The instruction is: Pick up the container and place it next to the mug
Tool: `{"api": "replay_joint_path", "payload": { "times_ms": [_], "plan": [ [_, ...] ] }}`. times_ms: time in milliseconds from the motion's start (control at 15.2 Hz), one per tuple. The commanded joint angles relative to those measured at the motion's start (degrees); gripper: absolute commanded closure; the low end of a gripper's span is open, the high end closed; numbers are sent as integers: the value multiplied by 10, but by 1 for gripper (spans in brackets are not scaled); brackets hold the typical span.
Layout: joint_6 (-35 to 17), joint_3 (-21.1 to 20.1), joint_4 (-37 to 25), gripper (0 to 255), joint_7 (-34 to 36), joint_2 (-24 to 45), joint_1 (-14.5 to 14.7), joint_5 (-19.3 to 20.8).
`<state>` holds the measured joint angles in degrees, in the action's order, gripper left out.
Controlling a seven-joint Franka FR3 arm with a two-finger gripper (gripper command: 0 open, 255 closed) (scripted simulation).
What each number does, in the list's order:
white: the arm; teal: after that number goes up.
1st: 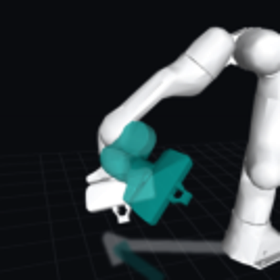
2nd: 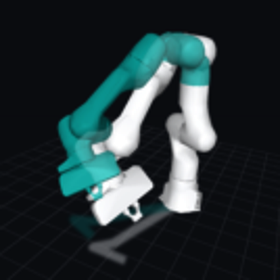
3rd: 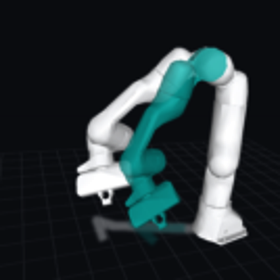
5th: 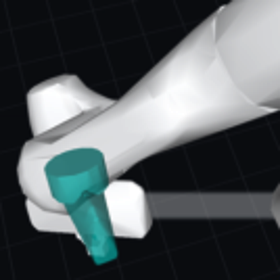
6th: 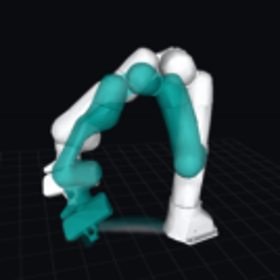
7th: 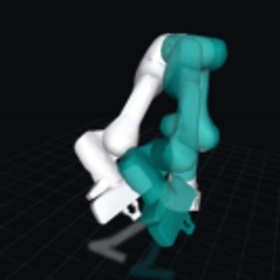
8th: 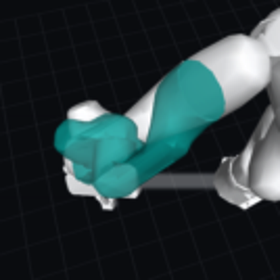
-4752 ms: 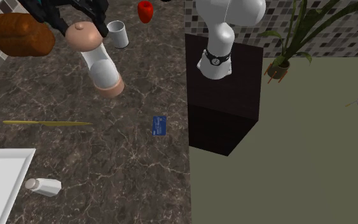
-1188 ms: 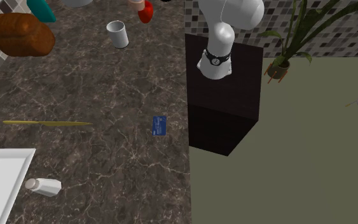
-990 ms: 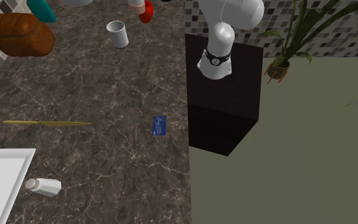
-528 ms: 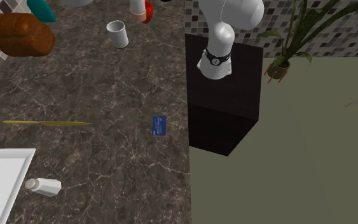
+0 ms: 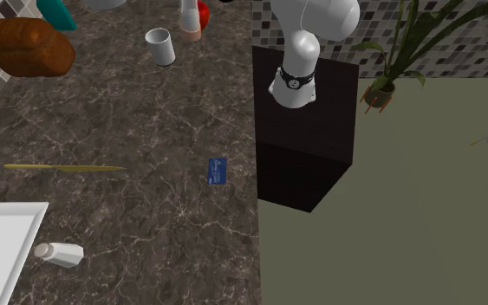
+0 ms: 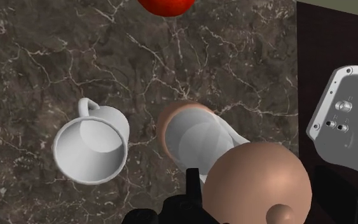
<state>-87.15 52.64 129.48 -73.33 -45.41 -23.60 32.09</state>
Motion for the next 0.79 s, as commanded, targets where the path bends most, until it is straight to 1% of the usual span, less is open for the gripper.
{"api": "replay_joint_path", "payload": {
  "times_ms": [0, 726],
  "plan": [
    [-14, 7, 16, 255, 3, -2, -2, 6],
    [-92, 58, 80, 255, 10, 2, 1, 39]
  ]
}}
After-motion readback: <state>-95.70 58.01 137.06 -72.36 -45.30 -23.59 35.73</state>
